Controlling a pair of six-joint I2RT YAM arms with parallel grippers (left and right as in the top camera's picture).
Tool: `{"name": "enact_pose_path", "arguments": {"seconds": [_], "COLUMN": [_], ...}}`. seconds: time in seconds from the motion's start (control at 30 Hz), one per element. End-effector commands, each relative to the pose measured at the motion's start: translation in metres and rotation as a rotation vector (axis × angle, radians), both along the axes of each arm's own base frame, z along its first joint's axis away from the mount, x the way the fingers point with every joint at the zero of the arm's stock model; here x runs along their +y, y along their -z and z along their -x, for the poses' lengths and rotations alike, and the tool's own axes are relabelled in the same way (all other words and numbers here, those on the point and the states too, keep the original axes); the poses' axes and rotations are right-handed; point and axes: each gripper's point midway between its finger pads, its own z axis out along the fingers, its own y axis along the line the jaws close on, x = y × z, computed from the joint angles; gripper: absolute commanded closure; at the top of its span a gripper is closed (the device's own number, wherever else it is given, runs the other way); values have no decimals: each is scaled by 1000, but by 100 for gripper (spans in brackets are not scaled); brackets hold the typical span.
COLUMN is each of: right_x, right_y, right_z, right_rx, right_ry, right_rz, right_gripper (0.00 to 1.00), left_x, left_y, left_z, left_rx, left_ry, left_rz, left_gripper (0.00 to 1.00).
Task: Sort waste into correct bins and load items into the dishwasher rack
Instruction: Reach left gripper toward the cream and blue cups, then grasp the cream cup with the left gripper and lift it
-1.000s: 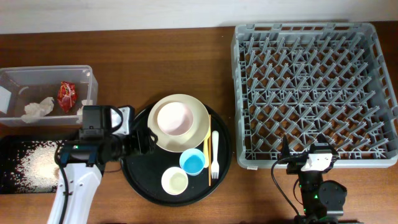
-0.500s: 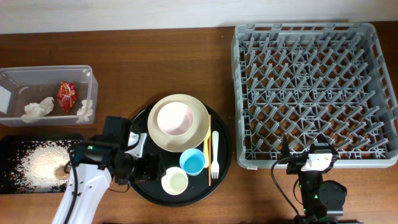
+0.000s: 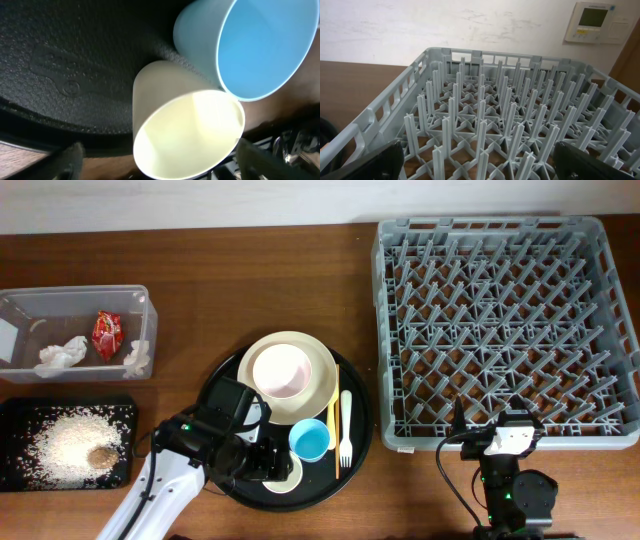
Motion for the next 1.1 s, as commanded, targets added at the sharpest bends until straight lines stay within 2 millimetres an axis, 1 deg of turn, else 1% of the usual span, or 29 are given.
{"name": "enact_pose_path", "arguments": {"seconds": [0.0, 0.03, 0.07, 0.1, 0.13, 0.23, 0.33, 0.43, 0.53, 0.57, 0.63, 0.7, 0.73, 0.87, 0.9, 0.97, 1.0, 1.03, 1.07], "right_x": [1, 1, 1, 1, 1, 1, 1, 1, 1, 1, 1, 1, 1, 1, 1, 1, 1, 1, 1], "right_y": [2, 2, 2, 2, 2, 2, 2, 2, 2, 2, 2, 2, 2, 2, 2, 2, 2, 2, 2], "right_z": [0, 0, 0, 0, 0, 0, 0, 0, 0, 0, 0, 0, 0, 0, 0, 0, 0, 0, 0], "right_rx": [4, 4, 4, 4, 4, 4, 4, 4, 4, 4, 4, 4, 4, 4, 4, 4, 4, 4, 4], "right_ry": [-1, -1, -1, -1, -1, -1, -1, -1, -1, -1, -1, -1, -1, -1, -1, -1, -1, -1, -1], "right_rz": [-4, -4, -4, -4, -4, -4, -4, -4, -4, -4, -4, -4, -4, -4, -4, -4, -4, -4, -4], "right_gripper": [2, 2, 2, 2, 2, 2, 2, 2, 2, 2, 2, 2, 2, 2, 2, 2, 1, 2, 2], "left_x": [0, -1, 0, 0, 0, 2, 4, 7, 7, 7, 5, 5, 5, 7, 8, 15, 16, 15, 13], "left_y": [1, 1, 1, 1, 1, 2, 8, 22, 26, 26, 25, 25, 25, 22, 14, -14, -37, -64, -84], "left_z": [-4, -4, -3, -3, -2, 2, 7, 14, 15, 14, 11, 10, 10, 13, 12, 2, -4, -11, -16], "left_rx": [-20, -21, -17, -14, -12, 3, 22, 44, 49, 45, 32, 30, 30, 38, 16, -68, -129, -201, -248], "left_ry": [-11, -10, -10, -10, -9, -9, -9, -14, -30, -30, -30, -30, -30, -30, -25, -36, -43, -49, -52], "left_rz": [-4, -2, -3, -4, -5, -12, -20, -28, -28, -26, -20, -19, -20, -24, -26, -53, -50, -28, -6], "left_gripper": [1, 1, 33, 44, 62, 67, 67, 68, 69, 77, 85, 96, 99, 99, 99, 99, 99, 99, 99]}}
